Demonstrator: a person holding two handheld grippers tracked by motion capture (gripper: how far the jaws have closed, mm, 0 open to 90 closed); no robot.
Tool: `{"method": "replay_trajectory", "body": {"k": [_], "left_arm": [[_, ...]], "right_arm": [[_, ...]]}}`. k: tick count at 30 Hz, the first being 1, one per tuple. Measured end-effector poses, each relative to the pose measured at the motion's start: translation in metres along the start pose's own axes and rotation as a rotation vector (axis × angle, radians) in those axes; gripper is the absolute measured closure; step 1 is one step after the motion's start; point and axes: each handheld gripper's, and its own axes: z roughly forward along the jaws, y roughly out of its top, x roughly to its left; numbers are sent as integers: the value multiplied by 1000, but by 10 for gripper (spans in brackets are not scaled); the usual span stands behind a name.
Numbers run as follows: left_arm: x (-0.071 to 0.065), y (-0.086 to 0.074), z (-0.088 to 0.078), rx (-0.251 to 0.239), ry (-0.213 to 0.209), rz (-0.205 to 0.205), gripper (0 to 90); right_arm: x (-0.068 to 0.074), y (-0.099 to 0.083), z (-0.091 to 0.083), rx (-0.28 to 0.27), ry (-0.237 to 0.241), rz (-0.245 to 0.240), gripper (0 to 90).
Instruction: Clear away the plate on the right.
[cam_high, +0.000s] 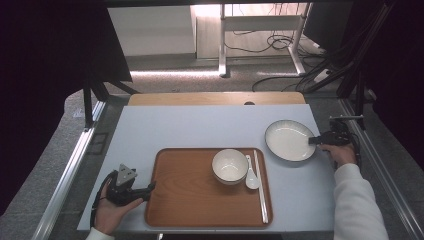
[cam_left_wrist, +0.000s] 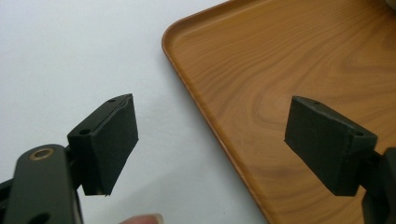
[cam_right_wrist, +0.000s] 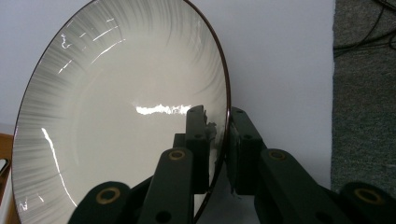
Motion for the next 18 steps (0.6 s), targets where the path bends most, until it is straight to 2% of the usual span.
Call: {"method": "replay_trajectory", "body": {"k": [5, 9, 12, 15, 18], "left_arm": [[0, 0, 0, 1, 0, 1, 169], [0, 0, 0, -1, 0, 1, 169], [0, 0, 0, -1, 1, 0, 169], [1, 0, 0, -2, 1, 0, 169], [1, 0, 0, -2, 1, 0, 169]], "right_arm": [[1, 0, -1, -5, -3, 6, 821], [0, 1, -2, -3, -2, 30, 832], [0, 2, -4, -16, 18, 47, 848], [1, 4, -8, -27, 33, 50, 859], [7, 6, -12, -27, 17, 30, 863]]}}
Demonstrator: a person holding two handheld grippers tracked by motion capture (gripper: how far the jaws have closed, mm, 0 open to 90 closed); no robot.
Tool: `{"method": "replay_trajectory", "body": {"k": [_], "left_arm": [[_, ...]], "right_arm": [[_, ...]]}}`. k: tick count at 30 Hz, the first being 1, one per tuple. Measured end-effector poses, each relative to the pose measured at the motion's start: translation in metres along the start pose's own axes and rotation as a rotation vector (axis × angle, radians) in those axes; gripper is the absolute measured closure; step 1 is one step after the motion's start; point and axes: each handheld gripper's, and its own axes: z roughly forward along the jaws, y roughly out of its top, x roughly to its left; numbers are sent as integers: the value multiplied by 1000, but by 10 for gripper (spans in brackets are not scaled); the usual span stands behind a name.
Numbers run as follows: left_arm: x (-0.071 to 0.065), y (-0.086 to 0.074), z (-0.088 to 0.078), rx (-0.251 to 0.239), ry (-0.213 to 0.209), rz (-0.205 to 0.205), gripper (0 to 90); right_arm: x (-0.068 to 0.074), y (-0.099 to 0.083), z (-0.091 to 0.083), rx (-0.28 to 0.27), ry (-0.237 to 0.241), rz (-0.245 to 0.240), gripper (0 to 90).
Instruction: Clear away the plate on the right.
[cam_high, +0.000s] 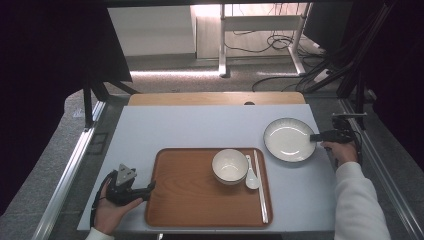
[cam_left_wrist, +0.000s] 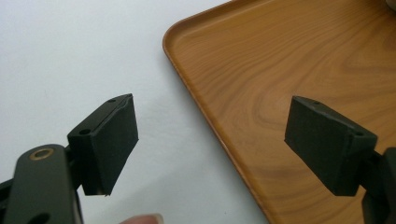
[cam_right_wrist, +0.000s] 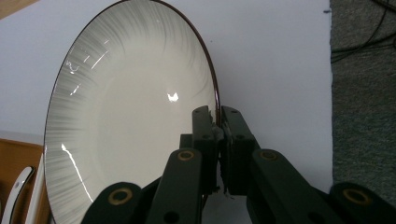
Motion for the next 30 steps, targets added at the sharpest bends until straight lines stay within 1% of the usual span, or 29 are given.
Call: {"method": "replay_trajectory", "body": {"k": [3, 5, 6, 7, 10, 11, 15, 18, 24, 30], "left_arm": [[0, 0, 0, -1, 0, 1, 169], [0, 0, -1, -2, 1, -1, 169], [0, 0, -1, -2, 1, -2, 169], [0, 0, -1, -2, 1, -1, 169], [1, 0, -1, -3, 1, -2, 169], [1, 0, -1, -3, 0, -2, 169], [1, 0, -1, -4, 0, -3, 169], [1, 0, -1, -5, -1, -3, 169], [1, 0, -1, -4, -1, -2, 169], [2, 0, -1, -4, -1, -4, 169]], "right_arm": [[5, 1, -2, -15, -5, -8, 869], [7, 2, -4, -18, -10, -15, 870], [8, 2, -4, -18, -14, -28, 871], [10, 3, -5, -19, -14, -24, 872], [13, 4, -7, -17, -28, -42, 872], [13, 4, -8, -20, -28, -41, 872], [15, 5, -12, -30, -19, -55, 868], [17, 4, -15, -44, -3, -67, 863], [18, 3, -23, -52, 2, -78, 860], [18, 2, -32, -82, 48, -76, 861]]}}
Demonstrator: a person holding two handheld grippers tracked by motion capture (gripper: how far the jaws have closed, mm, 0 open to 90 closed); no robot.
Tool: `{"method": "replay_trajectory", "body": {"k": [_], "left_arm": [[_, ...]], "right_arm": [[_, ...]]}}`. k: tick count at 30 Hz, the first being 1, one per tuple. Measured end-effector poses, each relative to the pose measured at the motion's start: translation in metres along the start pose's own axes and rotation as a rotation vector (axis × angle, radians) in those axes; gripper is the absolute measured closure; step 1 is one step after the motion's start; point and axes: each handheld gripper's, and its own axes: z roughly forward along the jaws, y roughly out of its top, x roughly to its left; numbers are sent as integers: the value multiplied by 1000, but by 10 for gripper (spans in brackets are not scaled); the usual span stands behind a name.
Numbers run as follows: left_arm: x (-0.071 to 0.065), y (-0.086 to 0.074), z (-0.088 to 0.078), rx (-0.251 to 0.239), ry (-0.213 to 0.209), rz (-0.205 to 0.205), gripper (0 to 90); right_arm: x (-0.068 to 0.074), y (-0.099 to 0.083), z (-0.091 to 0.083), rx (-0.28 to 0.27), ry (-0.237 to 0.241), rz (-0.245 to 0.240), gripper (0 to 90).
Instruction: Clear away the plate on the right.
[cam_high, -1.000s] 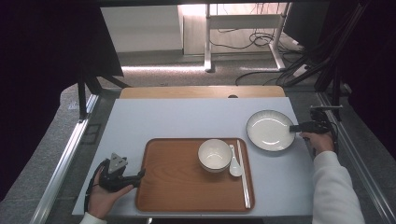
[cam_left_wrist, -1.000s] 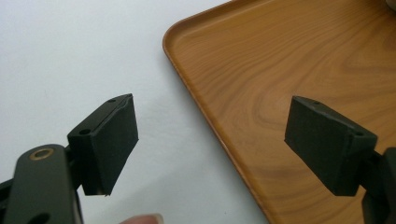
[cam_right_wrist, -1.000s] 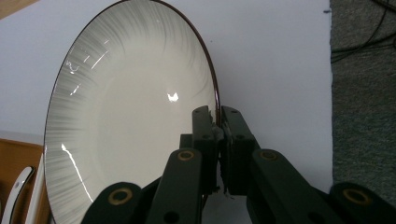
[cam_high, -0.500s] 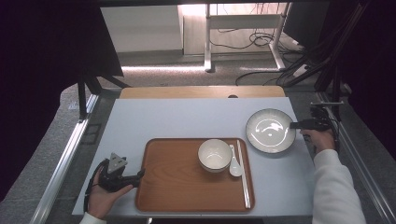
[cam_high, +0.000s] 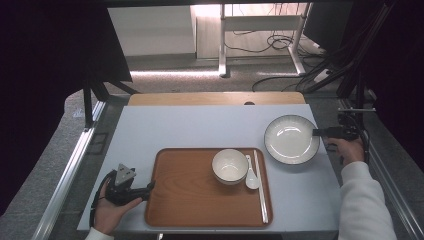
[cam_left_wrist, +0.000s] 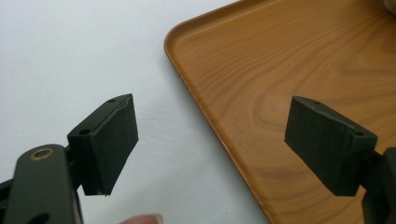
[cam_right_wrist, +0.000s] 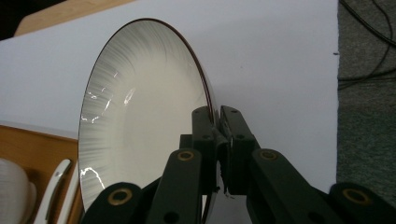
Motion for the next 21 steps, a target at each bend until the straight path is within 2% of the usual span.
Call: {"method": "replay_trajectory", "body": {"k": [4, 6, 11, 21], "left_arm": [[0, 0, 0, 0, 0, 0, 169], [0, 0, 0, 0, -1, 1, 169], [0, 0, 0, -2, -2, -2, 169], [0, 1, -1, -5, -4, -4, 168]], "right_arm": [[4, 1, -6, -16, 16, -9, 861], [7, 2, -9, -43, 4, -11, 860], [13, 4, -17, -49, 35, -20, 861], [38, 9, -28, -64, 88, -53, 861]]}}
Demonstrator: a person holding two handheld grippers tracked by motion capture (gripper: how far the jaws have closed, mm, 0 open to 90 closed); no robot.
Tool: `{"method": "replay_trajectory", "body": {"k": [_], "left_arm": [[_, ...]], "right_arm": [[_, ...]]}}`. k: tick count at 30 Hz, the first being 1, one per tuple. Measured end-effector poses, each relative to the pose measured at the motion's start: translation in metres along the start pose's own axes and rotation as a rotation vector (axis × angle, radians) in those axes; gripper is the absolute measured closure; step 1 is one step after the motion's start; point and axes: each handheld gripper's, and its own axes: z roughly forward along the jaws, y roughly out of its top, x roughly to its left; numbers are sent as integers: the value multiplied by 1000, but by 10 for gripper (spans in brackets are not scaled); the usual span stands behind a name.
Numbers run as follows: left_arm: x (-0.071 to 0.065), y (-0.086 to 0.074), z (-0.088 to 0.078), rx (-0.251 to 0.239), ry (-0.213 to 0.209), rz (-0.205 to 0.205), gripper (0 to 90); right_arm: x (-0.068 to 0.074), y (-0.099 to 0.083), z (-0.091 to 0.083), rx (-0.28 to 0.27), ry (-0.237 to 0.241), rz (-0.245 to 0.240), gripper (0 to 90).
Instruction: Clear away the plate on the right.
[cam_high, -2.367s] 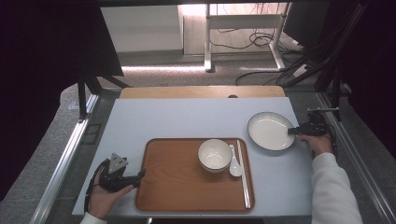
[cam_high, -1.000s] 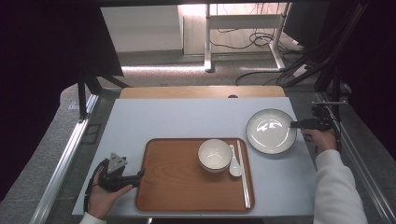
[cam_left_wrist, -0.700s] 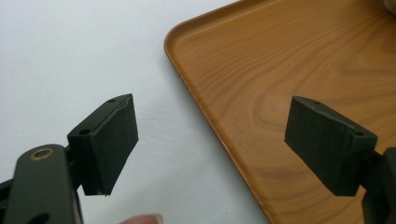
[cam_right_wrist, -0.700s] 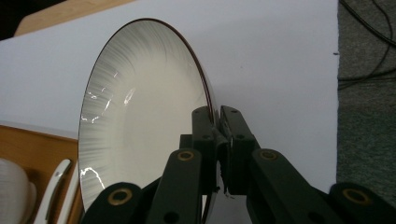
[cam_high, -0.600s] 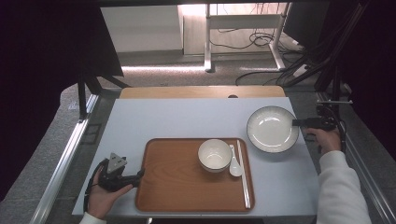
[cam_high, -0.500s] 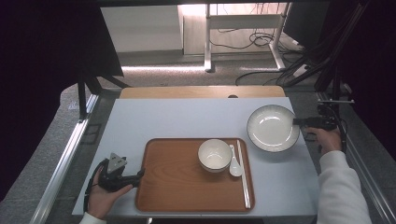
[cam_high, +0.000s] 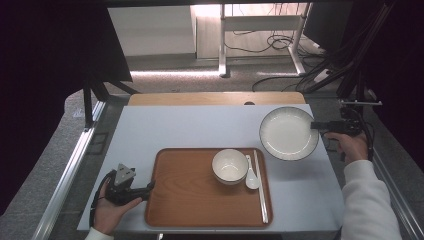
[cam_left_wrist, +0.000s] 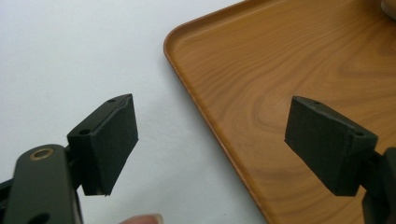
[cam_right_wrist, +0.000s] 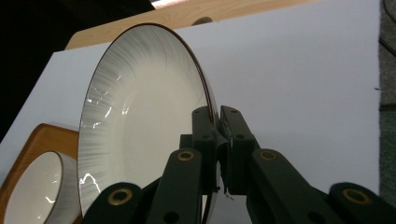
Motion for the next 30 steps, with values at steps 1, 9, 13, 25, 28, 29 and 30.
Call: {"method": "replay_trajectory", "body": {"k": [1, 9, 13, 25, 28, 29, 30], "left_arm": [[0, 0, 0, 0, 0, -1, 168], [1, 0, 0, -2, -1, -4, 167], [2, 0, 0, 0, 0, -6, 167], [2, 2, 0, -2, -1, -12, 167], [2, 2, 0, -3, -1, -14, 167], [2, 2, 0, -3, -1, -15, 167], [2, 3, 0, -3, -1, -15, 167]], "right_arm": [[4, 1, -1, -2, 8, -4, 861], [29, 5, -6, -17, 45, -29, 861], [40, 6, -9, -37, 56, -36, 862], [67, 3, -3, -27, 106, -58, 861], [73, 2, 0, -17, 119, -64, 861], [75, 1, 1, -13, 125, -65, 861], [78, 1, 3, -11, 128, -67, 861]]}}
